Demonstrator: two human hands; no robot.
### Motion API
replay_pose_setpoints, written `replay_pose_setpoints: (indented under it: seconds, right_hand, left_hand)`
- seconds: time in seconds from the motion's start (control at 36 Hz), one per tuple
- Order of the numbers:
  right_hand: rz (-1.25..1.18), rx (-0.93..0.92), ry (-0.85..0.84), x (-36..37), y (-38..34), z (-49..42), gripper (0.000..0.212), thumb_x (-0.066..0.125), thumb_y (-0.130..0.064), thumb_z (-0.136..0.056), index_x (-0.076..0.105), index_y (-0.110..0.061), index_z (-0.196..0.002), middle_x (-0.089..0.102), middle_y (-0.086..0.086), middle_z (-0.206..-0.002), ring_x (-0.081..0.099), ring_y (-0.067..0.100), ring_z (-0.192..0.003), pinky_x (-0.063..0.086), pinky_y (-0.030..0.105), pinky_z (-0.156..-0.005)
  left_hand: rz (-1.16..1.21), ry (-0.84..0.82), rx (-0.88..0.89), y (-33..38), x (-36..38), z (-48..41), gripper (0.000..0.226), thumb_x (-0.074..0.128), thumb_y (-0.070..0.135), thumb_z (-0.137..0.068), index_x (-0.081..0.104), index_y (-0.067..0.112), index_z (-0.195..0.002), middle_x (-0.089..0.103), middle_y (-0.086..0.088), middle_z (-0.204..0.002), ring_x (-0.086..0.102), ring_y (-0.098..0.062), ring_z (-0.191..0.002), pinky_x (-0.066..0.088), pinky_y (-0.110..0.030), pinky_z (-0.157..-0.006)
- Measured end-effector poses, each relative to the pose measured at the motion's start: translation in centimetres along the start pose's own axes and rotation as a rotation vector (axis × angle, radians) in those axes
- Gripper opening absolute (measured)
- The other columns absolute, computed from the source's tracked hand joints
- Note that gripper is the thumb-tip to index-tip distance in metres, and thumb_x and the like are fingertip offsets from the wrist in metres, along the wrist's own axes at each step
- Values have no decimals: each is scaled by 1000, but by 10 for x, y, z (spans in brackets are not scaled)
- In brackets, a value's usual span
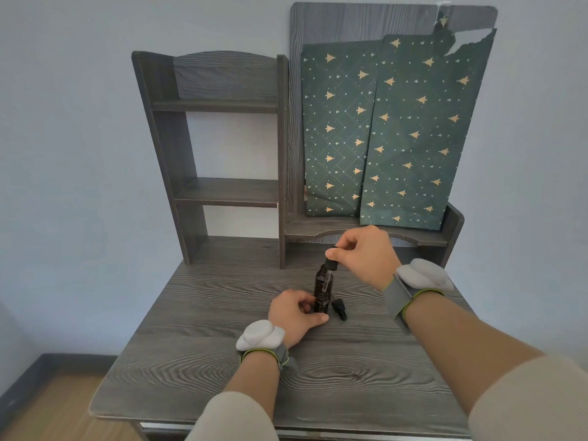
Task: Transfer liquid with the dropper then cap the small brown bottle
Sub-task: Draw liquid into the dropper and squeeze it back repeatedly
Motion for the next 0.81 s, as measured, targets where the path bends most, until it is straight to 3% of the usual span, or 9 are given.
replay_pose_setpoints:
  seconds: [0.25, 0.5, 0.81]
  right_hand:
    - [-48, 18, -17, 1, -2, 1, 23, 81, -33, -71, 75, -12, -75, 67, -2, -68, 58, 10, -66, 47, 23, -68]
    - [0, -4, -5, -1, -3, 1, 15, 76, -26, -76, 73, -11, -73, 61, -2, -64, 53, 12, -62, 41, 24, -65]
    - [-10, 3, -4, -1, -4, -1, 19, 77, -29, -74, 73, -11, -72, 63, -2, -64, 56, 14, -65, 45, 26, -65]
  left_hand:
    - [2, -3, -12, 0, 0, 1, 31, 80, 39, -66, 72, 26, -93, 55, 9, -77, 48, -4, -67, 39, -19, -65]
    - [-4, 3, -20, 1, 0, 0, 32, 80, 39, -66, 72, 25, -94, 55, 8, -77, 50, -6, -69, 40, -20, -68]
    - [16, -2, -20, 0, 0, 0, 33, 80, 38, -66, 72, 25, -94, 55, 8, -77, 48, -3, -65, 38, -18, -64]
Point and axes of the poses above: each hand's wrist, its own z-axis away from the middle knuckle, its own x-axis out of the palm, y = z × x, the point moved 2 cm from there along -z, towards the middle knuckle
